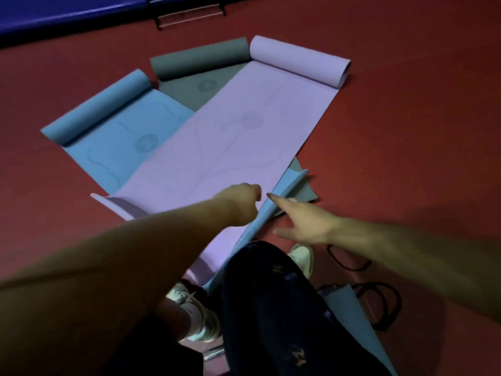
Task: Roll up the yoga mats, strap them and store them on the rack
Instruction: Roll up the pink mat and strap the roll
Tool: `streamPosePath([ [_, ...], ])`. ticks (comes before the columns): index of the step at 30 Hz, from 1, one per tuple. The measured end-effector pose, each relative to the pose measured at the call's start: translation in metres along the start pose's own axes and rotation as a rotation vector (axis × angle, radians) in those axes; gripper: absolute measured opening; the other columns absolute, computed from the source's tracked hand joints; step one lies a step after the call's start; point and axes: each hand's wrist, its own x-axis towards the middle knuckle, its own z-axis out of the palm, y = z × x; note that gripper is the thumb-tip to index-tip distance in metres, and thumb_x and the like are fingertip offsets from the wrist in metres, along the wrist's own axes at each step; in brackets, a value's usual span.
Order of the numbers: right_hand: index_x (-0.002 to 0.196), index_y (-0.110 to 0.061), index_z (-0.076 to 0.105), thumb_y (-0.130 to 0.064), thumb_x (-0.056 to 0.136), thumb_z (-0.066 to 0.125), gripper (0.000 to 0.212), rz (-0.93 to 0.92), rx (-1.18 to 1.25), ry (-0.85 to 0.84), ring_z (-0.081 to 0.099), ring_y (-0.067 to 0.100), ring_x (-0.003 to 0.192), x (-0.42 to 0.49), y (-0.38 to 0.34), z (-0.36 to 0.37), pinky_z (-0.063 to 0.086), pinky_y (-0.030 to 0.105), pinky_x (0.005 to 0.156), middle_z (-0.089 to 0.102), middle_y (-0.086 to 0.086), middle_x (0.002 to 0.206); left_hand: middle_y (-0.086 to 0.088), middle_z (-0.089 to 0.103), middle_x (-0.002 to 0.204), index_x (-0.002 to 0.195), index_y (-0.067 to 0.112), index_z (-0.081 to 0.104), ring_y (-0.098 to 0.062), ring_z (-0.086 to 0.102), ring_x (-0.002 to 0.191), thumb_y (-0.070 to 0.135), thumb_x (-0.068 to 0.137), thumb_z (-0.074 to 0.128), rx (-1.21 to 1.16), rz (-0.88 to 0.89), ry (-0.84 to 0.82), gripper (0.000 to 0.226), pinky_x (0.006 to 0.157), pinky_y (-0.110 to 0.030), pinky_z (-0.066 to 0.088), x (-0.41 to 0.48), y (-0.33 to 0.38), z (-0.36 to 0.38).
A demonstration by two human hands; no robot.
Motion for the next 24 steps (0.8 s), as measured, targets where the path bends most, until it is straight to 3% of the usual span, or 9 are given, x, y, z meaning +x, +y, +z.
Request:
streamPosePath([
  [3, 0.156, -0.026, 0.016, -0.049, 0.09, 0.061, 0.083, -0.014, -0.048, -0.078, 0.041, 0.025, 0.137, 0.037, -0.045, -0.006, 0.036, 0.037, 0.111, 0.038, 0.008, 0.154, -0.007, 0.052, 0.137, 0.13, 0.017, 0.054, -0.028, 0.051, 0.123, 0.003, 0.09, 0.045, 0.093, -0.07, 0.025, 0.043, 0.095, -0.032, 0.043, -0.013, -0.103, -0.026],
  [6, 0.151, -0.02, 0.03, -0.047, 0.093, 0.058, 0.07, -0.058, -0.114, -0.149, 0.048, 0.024, 0.129, 0.08, -0.092, -0.004, 0.037, 0.029, 0.103, 0.047, 0.007, 0.146, -0.002, 0.058, 0.125, 0.121, 0.019, 0.059, -0.023, 0.054, 0.112, 0.004, 0.09, 0.046, 0.123, -0.126, 0.055, 0.037, 0.083, -0.028, 0.04, -0.032, -0.199, -0.027],
  [12, 0.132, -0.023, 0.05, -0.045, 0.087, 0.062, 0.051, -0.113, -0.108, -0.245, 0.055, 0.023, 0.116, 0.149, -0.143, 0.075, 0.044, 0.032, 0.098, 0.059, 0.001, 0.128, -0.002, 0.061, 0.111, 0.103, 0.018, 0.065, -0.028, 0.06, 0.101, 0.016, 0.086, 0.068, 0.057, -0.069, 0.122, 0.018, 0.076, -0.033, 0.046, -0.051, -0.323, 0.049],
  [17, 0.106, -0.028, 0.057, -0.037, 0.082, 0.066, 0.028, -0.044, 0.066, -0.227, 0.062, 0.019, 0.1, 0.188, -0.156, 0.18, 0.048, 0.028, 0.082, 0.068, -0.005, 0.102, -0.004, 0.061, 0.103, 0.101, 0.019, 0.064, -0.033, 0.062, 0.091, 0.021, 0.069, 0.086, 0.048, -0.012, 0.209, 0.039, 0.068, -0.038, 0.054, -0.025, -0.389, 0.136],
  [21, 0.101, -0.027, 0.055, -0.03, 0.082, 0.065, 0.022, 0.036, 0.243, -0.219, 0.065, 0.015, 0.092, 0.225, -0.165, 0.25, 0.049, 0.028, 0.078, 0.07, -0.004, 0.099, -0.01, 0.057, 0.117, 0.115, 0.016, 0.06, -0.034, 0.053, 0.101, 0.023, 0.062, 0.089, 0.123, -0.051, 0.241, 0.061, 0.073, -0.044, 0.054, 0.008, -0.442, 0.186],
  [24, 0.093, -0.029, 0.05, -0.032, 0.078, 0.062, 0.019, 0.081, 0.365, -0.223, 0.064, 0.014, 0.087, 0.251, -0.165, 0.291, 0.05, 0.031, 0.077, 0.069, -0.005, 0.093, -0.011, 0.054, 0.124, 0.12, 0.015, 0.062, -0.034, 0.048, 0.111, 0.019, 0.062, 0.089, 0.089, 0.021, 0.275, 0.064, 0.08, -0.044, 0.052, 0.03, -0.475, 0.218],
])
